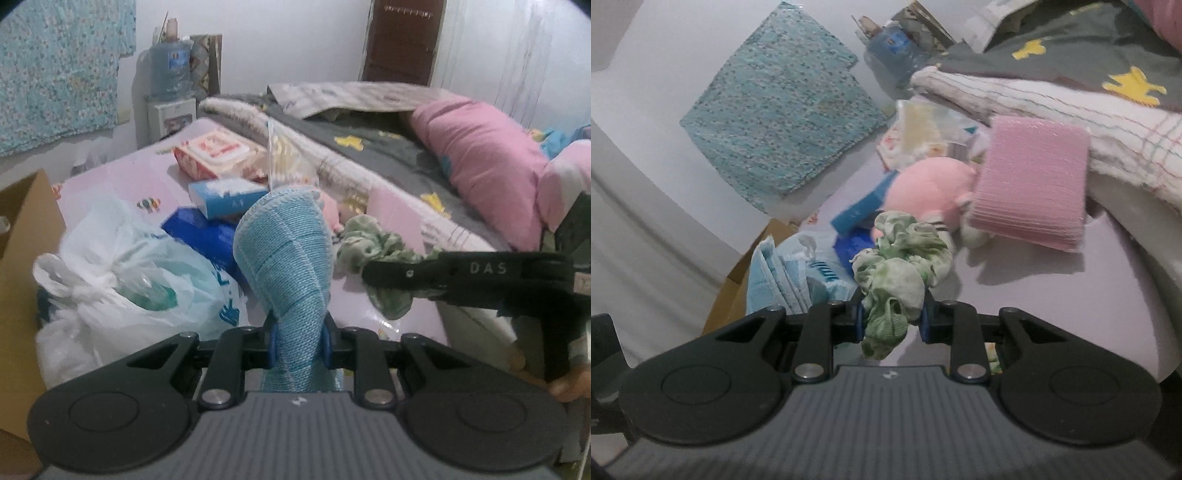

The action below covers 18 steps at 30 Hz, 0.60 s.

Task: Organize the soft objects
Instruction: 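Carry the towel and scrunchie into the cardboard box and open both tools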

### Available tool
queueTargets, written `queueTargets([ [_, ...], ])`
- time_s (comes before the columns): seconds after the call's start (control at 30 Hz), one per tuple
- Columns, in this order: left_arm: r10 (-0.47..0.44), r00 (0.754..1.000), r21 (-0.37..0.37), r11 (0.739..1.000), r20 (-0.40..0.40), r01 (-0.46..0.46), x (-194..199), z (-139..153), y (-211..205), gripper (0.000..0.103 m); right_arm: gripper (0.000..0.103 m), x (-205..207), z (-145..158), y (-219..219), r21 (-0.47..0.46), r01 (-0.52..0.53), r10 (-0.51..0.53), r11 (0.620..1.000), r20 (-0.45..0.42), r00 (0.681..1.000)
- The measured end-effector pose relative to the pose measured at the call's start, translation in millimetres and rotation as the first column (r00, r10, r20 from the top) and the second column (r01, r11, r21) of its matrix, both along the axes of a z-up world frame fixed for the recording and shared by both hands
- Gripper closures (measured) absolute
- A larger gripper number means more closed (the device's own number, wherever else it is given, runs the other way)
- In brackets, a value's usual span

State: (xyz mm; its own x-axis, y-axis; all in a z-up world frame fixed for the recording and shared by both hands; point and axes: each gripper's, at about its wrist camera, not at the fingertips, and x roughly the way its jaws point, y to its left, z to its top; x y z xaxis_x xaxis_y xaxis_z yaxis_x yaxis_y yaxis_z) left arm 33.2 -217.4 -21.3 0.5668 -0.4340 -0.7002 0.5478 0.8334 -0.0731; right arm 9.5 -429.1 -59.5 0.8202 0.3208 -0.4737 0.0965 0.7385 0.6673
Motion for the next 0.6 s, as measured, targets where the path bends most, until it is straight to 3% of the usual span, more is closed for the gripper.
queueTargets([
  [0.33, 0.09, 0.993, -0.064, 0.994, 0.079, -0.085, -11, 43, 59, 0.08, 0.078, 12, 56, 58, -0.089, -0.125, 0.132, 0.988, 0.074, 0.988],
  [0.6, 0.29, 0.953, -0.097, 0.955, 0.089, -0.282, 4, 74, 143, 0.08, 0.078, 65, 100, 139, -0.112, -0.334, 0.348, 0.936, 0.153, 0.925],
])
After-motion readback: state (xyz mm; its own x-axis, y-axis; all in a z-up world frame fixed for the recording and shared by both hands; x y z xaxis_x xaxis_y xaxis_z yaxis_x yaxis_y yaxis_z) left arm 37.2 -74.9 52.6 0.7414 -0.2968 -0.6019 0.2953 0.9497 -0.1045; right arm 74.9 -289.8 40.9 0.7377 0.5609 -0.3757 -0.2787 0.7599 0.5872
